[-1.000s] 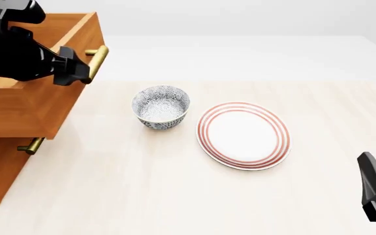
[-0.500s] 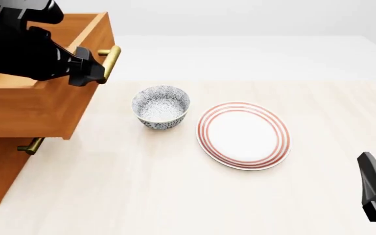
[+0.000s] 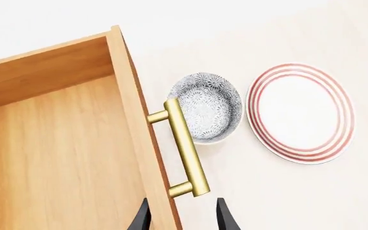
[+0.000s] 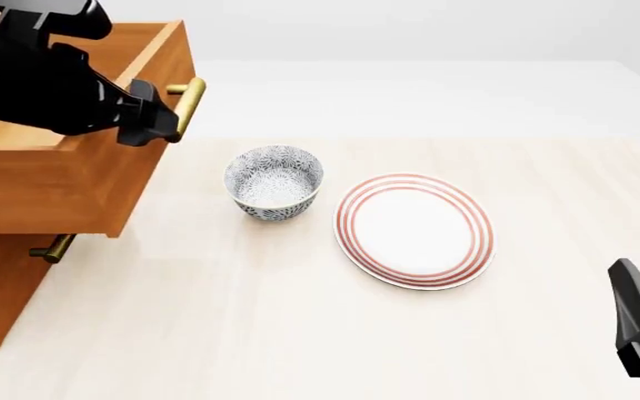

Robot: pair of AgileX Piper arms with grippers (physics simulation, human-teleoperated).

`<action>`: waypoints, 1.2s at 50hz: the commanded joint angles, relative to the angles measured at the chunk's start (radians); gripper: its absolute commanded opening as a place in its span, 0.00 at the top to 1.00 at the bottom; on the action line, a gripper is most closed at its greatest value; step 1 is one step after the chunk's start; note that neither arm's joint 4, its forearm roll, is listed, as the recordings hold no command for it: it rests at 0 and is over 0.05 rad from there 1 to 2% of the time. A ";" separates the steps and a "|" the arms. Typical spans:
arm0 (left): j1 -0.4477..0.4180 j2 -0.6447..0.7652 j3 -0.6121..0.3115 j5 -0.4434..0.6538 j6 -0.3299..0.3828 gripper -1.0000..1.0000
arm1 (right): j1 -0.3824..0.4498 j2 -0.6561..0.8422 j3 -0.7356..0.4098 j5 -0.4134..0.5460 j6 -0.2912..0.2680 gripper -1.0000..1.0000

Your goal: Open the top drawer of the cabinet.

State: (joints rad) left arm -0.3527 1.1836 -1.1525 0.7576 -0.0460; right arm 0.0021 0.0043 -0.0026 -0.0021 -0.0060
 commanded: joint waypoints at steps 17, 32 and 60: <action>0.005 -0.025 -0.107 0.069 0.080 0.00 | 0.000 0.000 0.000 0.000 0.000 0.00; 0.028 -0.040 -0.153 0.101 0.101 0.00 | 0.000 0.000 0.000 0.000 0.000 0.00; 0.099 -0.156 -0.115 0.080 0.107 0.00 | 0.000 0.000 0.000 0.000 0.000 0.00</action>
State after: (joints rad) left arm -0.2726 1.0664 -1.2826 0.8452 0.0611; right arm 0.0021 0.0043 -0.0026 -0.0021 -0.0060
